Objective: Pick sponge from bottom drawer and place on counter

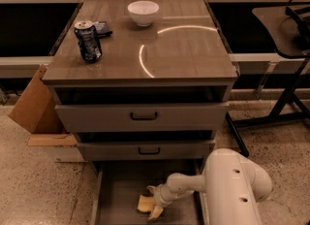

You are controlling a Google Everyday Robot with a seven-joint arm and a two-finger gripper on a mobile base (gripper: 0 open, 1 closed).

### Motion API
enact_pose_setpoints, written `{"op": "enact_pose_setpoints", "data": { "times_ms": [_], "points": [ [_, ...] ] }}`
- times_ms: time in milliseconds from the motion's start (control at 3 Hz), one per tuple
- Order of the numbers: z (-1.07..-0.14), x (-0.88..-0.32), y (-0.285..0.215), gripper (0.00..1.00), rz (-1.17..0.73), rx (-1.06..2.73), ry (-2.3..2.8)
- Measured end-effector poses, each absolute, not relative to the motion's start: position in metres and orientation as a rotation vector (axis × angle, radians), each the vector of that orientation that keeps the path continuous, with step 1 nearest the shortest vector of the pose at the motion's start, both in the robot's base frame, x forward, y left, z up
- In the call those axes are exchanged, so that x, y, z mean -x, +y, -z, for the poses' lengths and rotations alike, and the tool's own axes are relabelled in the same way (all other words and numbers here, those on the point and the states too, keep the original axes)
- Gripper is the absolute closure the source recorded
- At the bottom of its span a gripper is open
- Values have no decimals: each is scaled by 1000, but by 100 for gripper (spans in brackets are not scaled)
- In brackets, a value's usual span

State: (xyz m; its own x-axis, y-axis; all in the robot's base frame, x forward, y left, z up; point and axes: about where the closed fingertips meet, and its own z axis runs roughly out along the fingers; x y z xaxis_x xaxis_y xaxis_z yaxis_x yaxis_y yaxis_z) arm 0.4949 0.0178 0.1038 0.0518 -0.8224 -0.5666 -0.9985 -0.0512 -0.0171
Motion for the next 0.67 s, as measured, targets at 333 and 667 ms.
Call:
{"op": "enact_pose_setpoints", "data": {
  "times_ms": [333,667],
  "points": [
    [-99,-491,22,42,-599,1931,1814],
    [-105,-488,26,65,-612,1934,1782]
  ]
}}
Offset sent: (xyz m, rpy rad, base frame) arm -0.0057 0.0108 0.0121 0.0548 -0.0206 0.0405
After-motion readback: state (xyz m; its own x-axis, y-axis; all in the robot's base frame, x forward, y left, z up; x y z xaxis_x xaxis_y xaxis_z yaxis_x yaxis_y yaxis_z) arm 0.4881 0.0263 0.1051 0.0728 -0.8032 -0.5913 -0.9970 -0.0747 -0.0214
